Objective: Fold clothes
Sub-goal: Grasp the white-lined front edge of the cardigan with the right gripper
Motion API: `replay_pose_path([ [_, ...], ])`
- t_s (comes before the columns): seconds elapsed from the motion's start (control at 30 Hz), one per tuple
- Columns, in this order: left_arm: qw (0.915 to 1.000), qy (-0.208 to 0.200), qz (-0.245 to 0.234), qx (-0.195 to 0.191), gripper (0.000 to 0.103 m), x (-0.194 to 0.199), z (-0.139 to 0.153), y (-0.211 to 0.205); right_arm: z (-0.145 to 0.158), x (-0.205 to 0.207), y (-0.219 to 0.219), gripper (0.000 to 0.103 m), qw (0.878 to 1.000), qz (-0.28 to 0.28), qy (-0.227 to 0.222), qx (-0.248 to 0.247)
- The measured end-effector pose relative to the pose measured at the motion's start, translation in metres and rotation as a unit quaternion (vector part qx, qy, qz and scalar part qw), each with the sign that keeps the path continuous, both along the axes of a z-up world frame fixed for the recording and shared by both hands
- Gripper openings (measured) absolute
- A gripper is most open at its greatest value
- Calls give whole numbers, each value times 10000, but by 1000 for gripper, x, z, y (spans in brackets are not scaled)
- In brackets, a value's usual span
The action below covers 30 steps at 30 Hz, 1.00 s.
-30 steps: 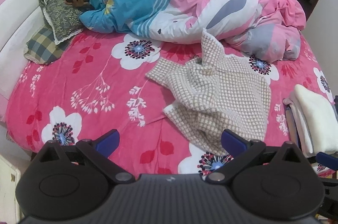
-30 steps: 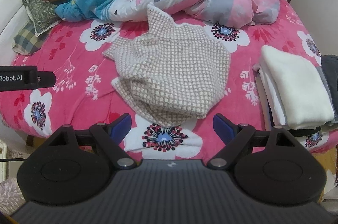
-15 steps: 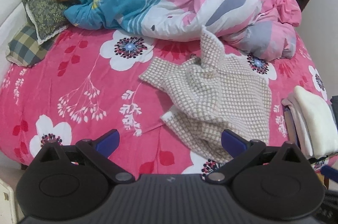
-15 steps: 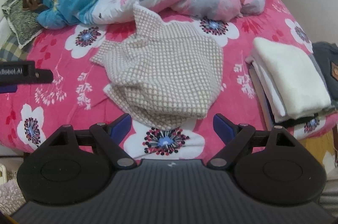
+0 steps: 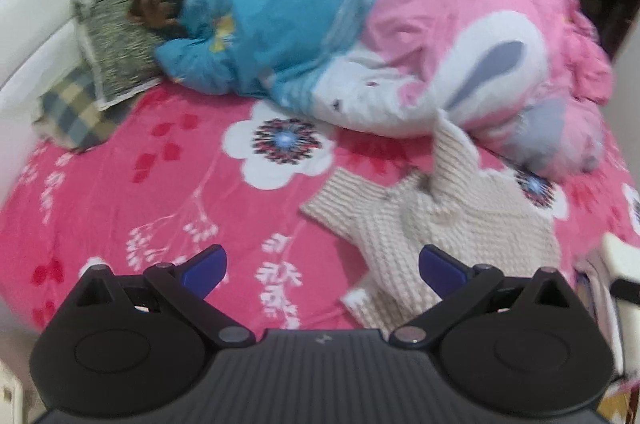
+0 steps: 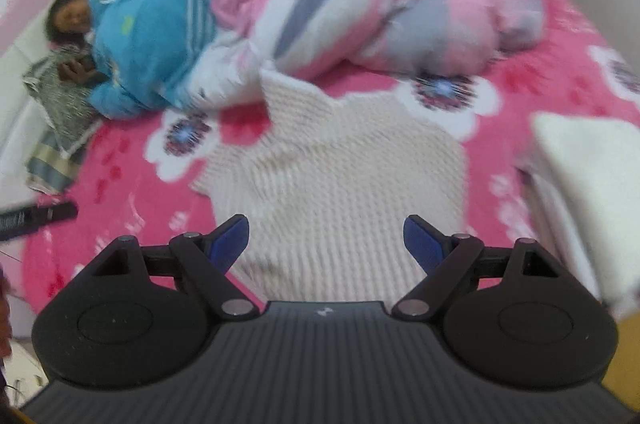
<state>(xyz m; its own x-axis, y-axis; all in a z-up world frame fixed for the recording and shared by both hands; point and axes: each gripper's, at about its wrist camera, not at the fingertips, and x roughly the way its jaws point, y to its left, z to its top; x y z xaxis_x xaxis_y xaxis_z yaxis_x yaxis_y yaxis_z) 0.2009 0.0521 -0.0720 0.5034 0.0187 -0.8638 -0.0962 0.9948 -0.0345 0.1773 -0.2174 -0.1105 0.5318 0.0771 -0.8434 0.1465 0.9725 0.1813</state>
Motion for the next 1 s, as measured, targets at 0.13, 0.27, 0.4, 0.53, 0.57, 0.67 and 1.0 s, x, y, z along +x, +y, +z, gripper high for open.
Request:
replay_pose_path([
  [0.13, 9997, 100, 215, 91, 94, 11, -9, -2, -30, 76, -8, 84, 9987, 428, -178, 224],
  [0.27, 9986, 310, 394, 165, 77, 19, -22, -5, -61, 150, -14, 84, 9954, 813, -373, 354],
  [0.4, 9967, 520, 572, 239, 77, 27, -35, -8, -114, 224, -1, 84, 9957, 774, -446, -233],
  [0.53, 9940, 730, 750, 312, 77, 35, -48, -10, -160, 265, 3, 59, 9911, 1313, 168, 100],
  [0.57, 9932, 782, 795, 331, 77, 36, -52, -11, -163, 266, 1, 30, 9896, 1371, 331, 277],
  [0.67, 9956, 694, 597, 194, 81, 60, -57, -14, -146, 245, -18, 11, 9867, 1374, 307, 815],
  [1.0, 9903, 221, -1342, -300, 81, 148, -61, -56, -77, 73, -71, 9, 9570, 1583, 283, 2414],
])
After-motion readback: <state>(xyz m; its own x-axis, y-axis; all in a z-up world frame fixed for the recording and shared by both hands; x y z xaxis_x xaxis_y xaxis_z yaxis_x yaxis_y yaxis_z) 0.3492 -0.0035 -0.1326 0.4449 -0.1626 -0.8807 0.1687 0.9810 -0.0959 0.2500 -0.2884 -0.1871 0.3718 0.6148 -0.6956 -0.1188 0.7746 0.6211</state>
